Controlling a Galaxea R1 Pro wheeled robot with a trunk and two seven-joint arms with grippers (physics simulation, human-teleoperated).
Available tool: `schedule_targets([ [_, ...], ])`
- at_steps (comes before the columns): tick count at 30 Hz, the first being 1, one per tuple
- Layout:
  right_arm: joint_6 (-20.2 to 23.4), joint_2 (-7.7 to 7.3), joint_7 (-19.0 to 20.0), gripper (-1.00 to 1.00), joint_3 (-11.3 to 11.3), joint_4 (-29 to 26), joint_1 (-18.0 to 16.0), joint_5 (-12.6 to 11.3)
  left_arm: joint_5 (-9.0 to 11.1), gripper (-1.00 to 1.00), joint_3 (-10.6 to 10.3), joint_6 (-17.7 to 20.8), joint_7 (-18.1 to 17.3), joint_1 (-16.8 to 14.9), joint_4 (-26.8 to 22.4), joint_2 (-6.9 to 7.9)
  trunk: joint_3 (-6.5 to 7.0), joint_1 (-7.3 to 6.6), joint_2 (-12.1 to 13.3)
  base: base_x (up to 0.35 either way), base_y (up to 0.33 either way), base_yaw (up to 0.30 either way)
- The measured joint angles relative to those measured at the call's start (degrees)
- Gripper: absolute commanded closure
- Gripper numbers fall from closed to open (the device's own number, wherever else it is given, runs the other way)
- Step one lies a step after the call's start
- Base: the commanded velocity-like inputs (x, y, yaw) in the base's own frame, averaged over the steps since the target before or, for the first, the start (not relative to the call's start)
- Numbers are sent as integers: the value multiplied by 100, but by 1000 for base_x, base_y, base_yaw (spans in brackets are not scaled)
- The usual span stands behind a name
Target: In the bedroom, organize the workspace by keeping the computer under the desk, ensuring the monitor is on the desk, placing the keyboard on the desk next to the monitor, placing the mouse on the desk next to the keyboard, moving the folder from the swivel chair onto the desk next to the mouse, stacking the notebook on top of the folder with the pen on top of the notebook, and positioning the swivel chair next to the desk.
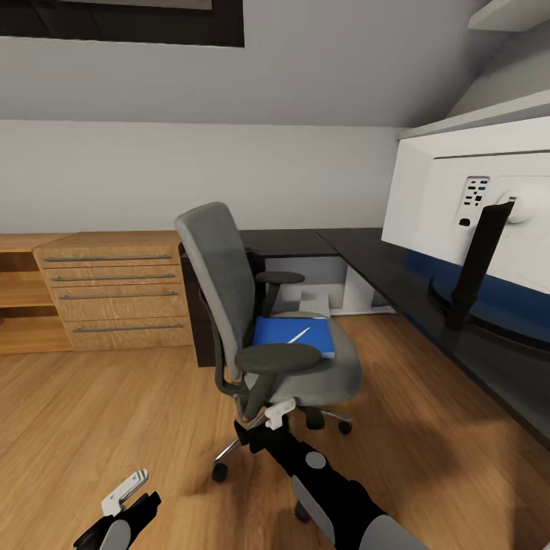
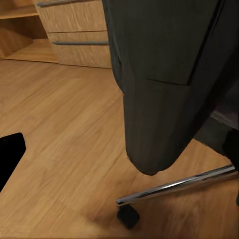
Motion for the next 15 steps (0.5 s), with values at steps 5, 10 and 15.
schedule_targets([
  [5, 50, 0, -11, -100, 102, -32, 3, -11, -1, -100, 0, 0, 0, 0, 0, 0, 0, 0, 0, 0, 0, 10],
  [10, 71, 0, -18, -100, 112, -44, 4, -27, -1, -100, 1, 0, 0, 0, 0, 0, 0, 0, 0, 0, 0, 159],
  [15, 69, 0, -20, -100, 114, -47, 4, -34, -1, -100, 1, 0, 0, 0, 0, 0, 0, 0, 0, 0, 0, 230],
])
